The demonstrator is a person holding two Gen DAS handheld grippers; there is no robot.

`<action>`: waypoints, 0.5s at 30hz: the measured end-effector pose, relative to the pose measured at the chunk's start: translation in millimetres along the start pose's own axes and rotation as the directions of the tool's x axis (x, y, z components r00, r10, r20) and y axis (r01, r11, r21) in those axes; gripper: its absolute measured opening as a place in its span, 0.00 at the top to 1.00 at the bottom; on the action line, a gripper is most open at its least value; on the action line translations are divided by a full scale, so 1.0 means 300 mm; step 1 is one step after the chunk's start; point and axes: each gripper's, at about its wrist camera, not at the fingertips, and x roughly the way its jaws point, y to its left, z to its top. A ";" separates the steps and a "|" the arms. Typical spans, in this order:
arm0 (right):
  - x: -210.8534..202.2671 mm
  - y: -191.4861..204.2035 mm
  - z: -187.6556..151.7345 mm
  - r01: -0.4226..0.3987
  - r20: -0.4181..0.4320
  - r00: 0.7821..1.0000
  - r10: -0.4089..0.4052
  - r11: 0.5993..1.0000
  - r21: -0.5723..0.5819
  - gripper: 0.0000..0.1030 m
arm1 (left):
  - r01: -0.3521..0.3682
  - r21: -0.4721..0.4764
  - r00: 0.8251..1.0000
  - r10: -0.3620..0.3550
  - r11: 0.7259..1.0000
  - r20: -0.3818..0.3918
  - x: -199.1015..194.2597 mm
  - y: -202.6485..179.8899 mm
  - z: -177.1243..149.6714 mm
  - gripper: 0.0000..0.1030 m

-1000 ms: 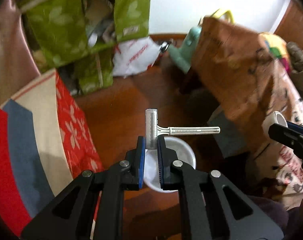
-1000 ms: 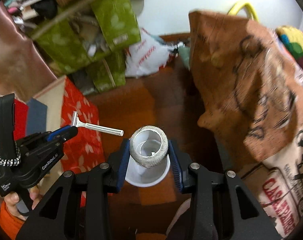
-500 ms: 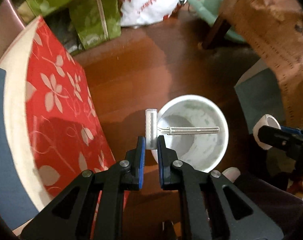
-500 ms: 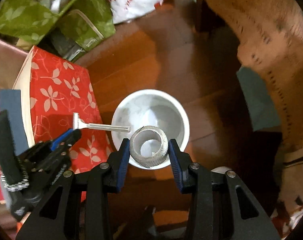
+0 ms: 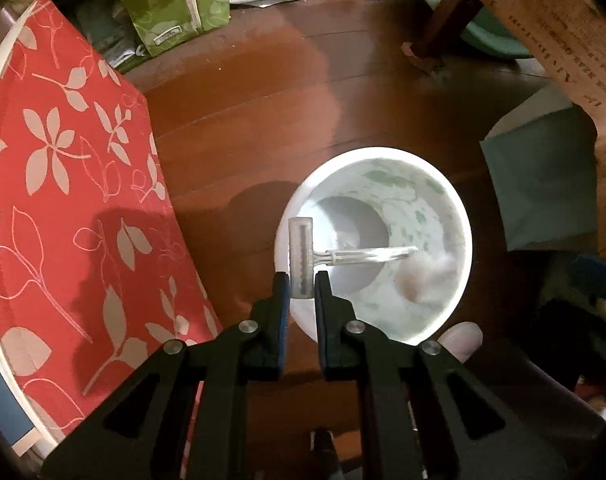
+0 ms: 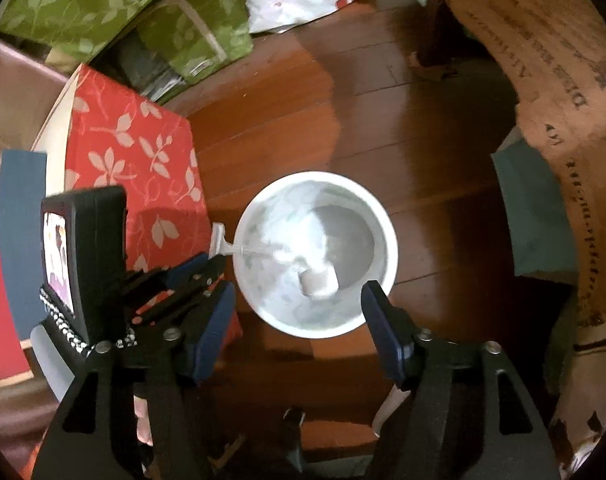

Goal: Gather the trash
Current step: 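Open the right tool over the bin while the left tool releases the razor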

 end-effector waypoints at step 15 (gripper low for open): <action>-0.074 -0.056 -0.003 0.078 0.078 0.993 -0.084 0.994 0.079 0.40 | 0.090 0.078 0.995 -0.092 0.993 0.027 -0.109 -0.075 -0.006 0.70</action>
